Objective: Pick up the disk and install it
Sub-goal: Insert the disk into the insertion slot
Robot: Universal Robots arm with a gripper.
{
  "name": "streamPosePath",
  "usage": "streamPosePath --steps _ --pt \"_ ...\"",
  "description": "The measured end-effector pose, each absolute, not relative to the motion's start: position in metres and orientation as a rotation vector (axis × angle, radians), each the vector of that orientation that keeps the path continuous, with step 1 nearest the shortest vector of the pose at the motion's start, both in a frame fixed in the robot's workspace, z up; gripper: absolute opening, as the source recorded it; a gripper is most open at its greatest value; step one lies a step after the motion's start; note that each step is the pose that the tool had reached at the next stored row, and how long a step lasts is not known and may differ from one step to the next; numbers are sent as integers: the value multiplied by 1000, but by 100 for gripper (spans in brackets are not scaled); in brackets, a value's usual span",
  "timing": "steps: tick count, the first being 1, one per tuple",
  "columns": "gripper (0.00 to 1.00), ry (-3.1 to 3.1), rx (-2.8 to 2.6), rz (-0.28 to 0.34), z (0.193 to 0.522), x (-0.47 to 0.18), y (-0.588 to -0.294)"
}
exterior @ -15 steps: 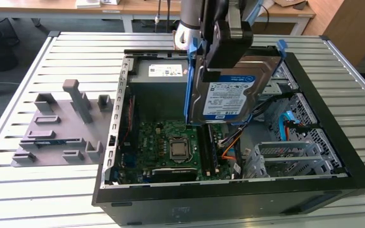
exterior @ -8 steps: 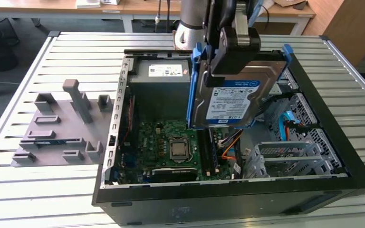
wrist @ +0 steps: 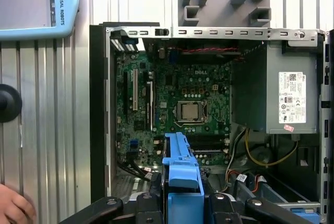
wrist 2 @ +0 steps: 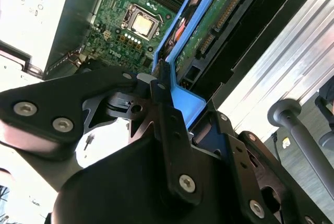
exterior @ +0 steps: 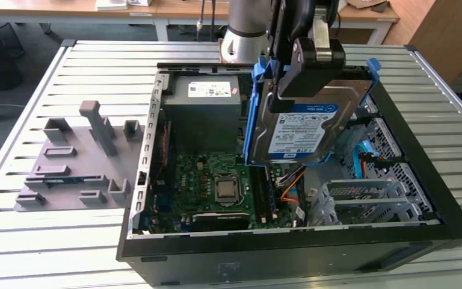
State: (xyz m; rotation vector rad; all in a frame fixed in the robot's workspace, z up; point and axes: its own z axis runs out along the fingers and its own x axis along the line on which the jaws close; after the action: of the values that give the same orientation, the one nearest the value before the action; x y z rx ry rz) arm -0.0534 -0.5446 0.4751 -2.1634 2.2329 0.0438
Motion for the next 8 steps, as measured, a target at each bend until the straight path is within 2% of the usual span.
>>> streamPosePath --steps 8 --pt "36 2233 -2164 44 475 -53 -546"
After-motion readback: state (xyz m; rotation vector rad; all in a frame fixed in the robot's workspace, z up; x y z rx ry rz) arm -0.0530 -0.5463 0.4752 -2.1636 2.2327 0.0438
